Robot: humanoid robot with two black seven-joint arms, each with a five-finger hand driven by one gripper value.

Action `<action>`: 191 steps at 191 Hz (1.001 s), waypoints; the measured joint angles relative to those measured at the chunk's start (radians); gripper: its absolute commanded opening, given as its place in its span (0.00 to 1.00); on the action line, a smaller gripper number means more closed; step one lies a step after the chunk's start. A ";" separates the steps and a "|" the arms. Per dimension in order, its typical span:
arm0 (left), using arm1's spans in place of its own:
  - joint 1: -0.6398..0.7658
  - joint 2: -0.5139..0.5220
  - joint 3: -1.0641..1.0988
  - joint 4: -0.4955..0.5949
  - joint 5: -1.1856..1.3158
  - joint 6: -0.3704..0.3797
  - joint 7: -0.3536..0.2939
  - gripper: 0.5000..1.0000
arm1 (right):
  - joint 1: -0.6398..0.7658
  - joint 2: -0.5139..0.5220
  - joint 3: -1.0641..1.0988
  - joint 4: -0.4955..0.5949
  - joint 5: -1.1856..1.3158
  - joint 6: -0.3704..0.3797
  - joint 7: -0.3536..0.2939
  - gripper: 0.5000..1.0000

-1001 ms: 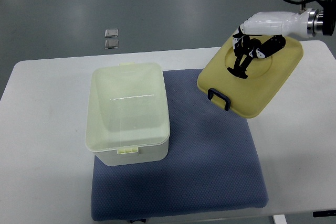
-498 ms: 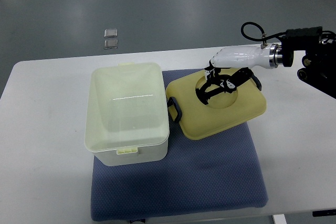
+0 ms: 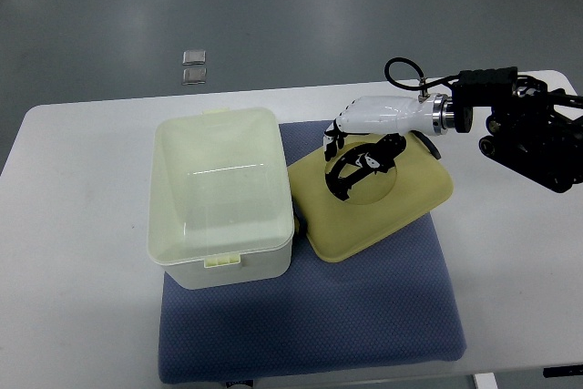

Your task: Open white storage box with right hand

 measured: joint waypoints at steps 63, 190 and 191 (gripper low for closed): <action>0.000 0.000 0.000 0.001 0.000 0.000 0.000 1.00 | 0.001 -0.039 -0.005 -0.002 0.006 0.025 0.000 0.92; 0.000 0.000 0.006 -0.009 0.002 -0.001 0.000 1.00 | -0.039 0.005 0.320 -0.129 1.265 0.086 -0.375 0.92; 0.000 0.000 0.006 -0.009 0.002 -0.001 0.000 1.00 | -0.040 0.009 0.323 -0.131 1.281 0.081 -0.381 0.92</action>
